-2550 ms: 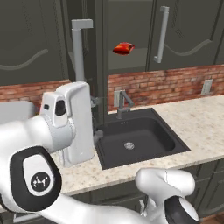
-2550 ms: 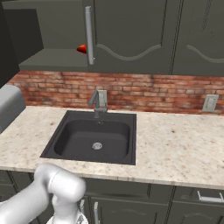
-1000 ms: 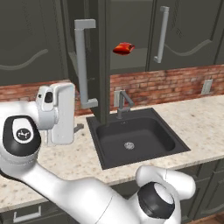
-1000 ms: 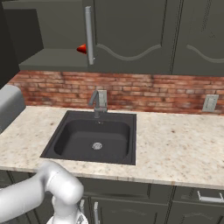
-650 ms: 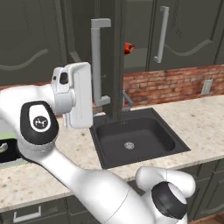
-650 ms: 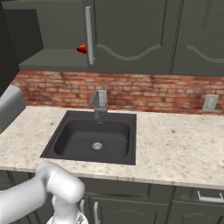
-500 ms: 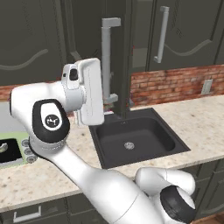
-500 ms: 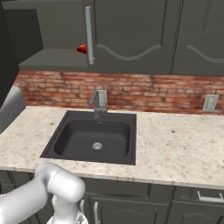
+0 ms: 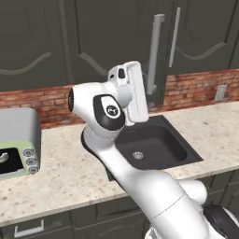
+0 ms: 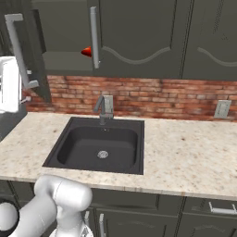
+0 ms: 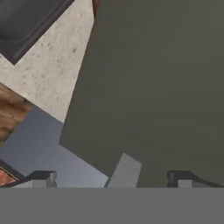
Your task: Pick the avocado and bread from the counter and place them on the plate. Then pick the jam from the cabinet and place it next to the plate. Lastly close the cabinet door.
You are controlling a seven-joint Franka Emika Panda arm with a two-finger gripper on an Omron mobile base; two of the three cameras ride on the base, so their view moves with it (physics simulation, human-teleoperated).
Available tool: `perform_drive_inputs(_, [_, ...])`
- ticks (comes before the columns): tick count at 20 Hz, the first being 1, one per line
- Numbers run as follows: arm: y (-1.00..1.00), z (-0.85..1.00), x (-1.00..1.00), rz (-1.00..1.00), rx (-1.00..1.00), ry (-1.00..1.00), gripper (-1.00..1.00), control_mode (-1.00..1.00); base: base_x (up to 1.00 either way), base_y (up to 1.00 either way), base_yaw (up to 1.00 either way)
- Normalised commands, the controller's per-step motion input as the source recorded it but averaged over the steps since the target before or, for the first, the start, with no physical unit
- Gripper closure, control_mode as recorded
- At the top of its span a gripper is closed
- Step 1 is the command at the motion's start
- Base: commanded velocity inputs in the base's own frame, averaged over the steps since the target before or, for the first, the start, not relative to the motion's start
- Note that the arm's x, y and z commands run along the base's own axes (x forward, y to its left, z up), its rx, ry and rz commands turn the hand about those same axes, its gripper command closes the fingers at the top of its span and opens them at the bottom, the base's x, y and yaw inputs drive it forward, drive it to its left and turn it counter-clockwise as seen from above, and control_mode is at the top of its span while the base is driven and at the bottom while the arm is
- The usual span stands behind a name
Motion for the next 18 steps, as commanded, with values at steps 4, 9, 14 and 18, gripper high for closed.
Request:
perform_drive_inputs(4, [-1.00,-0.29,1.00,0.16,0.13,0.35,-1.00,-1.00,0.00,0.00,0.00])
perform_drive_inputs(9, [-0.98,-0.17,1.00,0.31,0.12,0.33,-1.00,-1.00,0.00,0.00,0.00])
perform_drive_inputs(14, [-0.77,-0.01,1.00,0.37,0.10,0.27,-1.00,-1.00,0.00,0.00,0.00])
perform_drive_inputs(18, [-0.42,-0.03,1.00,0.36,0.08,0.29,-1.00,-1.00,0.00,0.00,0.00])
